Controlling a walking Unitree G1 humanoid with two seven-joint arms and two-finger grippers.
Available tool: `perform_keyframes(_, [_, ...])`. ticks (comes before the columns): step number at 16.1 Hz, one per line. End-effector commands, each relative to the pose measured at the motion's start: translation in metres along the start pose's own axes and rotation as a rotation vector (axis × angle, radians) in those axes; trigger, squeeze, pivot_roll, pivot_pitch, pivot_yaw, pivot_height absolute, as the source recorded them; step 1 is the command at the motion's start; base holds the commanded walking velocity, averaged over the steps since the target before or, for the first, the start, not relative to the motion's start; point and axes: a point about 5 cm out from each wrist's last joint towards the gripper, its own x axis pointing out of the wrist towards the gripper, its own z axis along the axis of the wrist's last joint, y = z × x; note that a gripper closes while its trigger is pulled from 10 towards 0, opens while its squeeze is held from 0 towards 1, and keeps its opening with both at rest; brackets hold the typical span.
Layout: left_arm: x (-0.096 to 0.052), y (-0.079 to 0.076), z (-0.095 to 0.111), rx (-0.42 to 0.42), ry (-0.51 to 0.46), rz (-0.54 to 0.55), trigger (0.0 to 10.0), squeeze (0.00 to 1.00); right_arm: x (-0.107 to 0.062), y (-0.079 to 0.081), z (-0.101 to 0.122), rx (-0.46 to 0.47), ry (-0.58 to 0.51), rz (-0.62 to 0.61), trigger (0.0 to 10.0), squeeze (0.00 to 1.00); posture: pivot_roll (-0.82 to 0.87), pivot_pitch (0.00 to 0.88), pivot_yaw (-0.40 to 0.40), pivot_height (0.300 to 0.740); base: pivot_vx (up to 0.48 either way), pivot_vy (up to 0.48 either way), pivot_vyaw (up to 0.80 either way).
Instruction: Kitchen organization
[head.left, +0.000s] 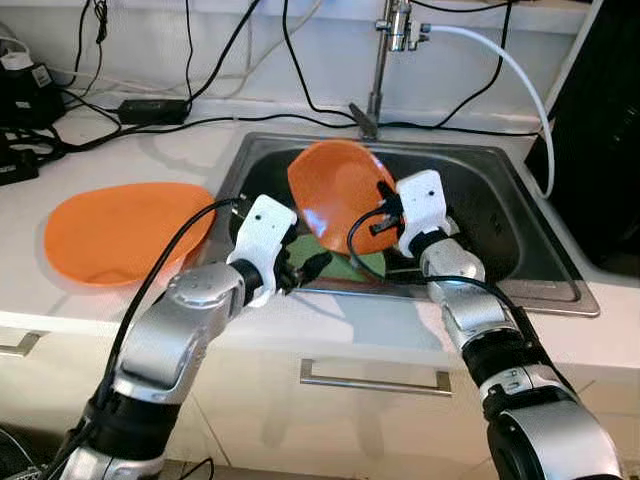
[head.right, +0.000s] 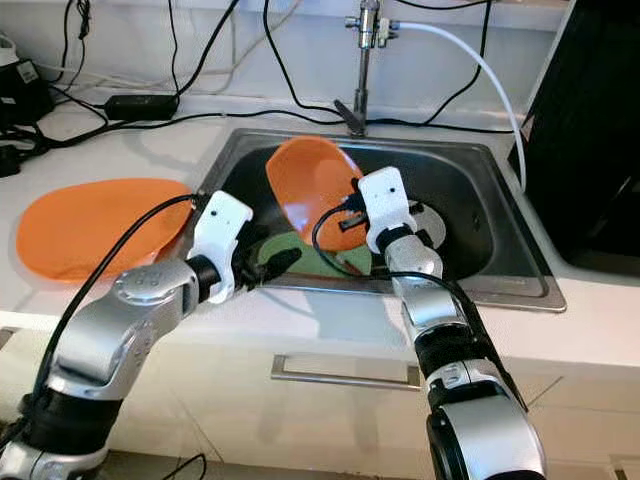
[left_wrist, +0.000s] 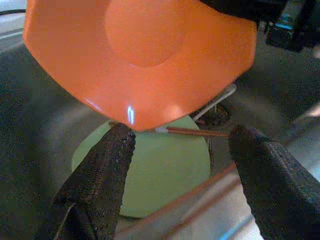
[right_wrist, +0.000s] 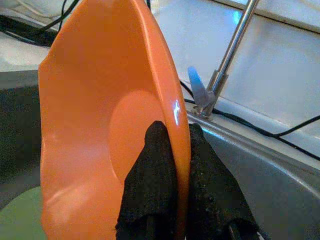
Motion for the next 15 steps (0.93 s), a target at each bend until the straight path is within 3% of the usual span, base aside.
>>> perform_keyframes(1, [-0.003, -0.007, -0.005, 0.014, 0.036, -0.041, 10.0, 0.0, 0.001, -0.001, 0.004, -0.009, -0.032, -0.007, 10.0, 0.0, 0.12, 0.0, 0.02, 0.74, 0.0, 0.0, 0.0])
perform_keyframes(6, [-0.002, -0.017, -0.003, 0.008, 0.047, -0.066, 10.0, 0.0, -0.001, 0.005, -0.003, -0.025, -0.016, 0.015, 10.0, 0.0, 0.11, 0.0, 0.019, 0.74, 0.0, 0.0, 0.0])
perform_keyframes(13, [-0.001, -0.019, -0.005, 0.005, 0.063, -0.053, 10.0, 0.0, -0.001, 0.011, -0.006, -0.026, -0.009, 0.042, 10.0, 0.0, 0.12, 0.0, 0.016, 0.74, 0.0, 0.0, 0.0])
perform_keyframes(14, [0.0, -0.019, -0.006, 0.001, 0.063, -0.056, 10.0, 0.0, 0.0, 0.012, -0.005, -0.024, -0.01, 0.046, 10.0, 0.12, 0.12, 0.0, 0.014, 0.74, 0.0, 0.0, 0.0])
perform_keyframes(15, [0.0, -0.018, -0.008, -0.001, 0.066, -0.056, 10.0, 0.0, 0.0, 0.012, -0.006, -0.024, -0.005, 0.049, 10.0, 0.12, 0.12, 0.0, 0.013, 0.74, 0.0, 0.0, 0.0])
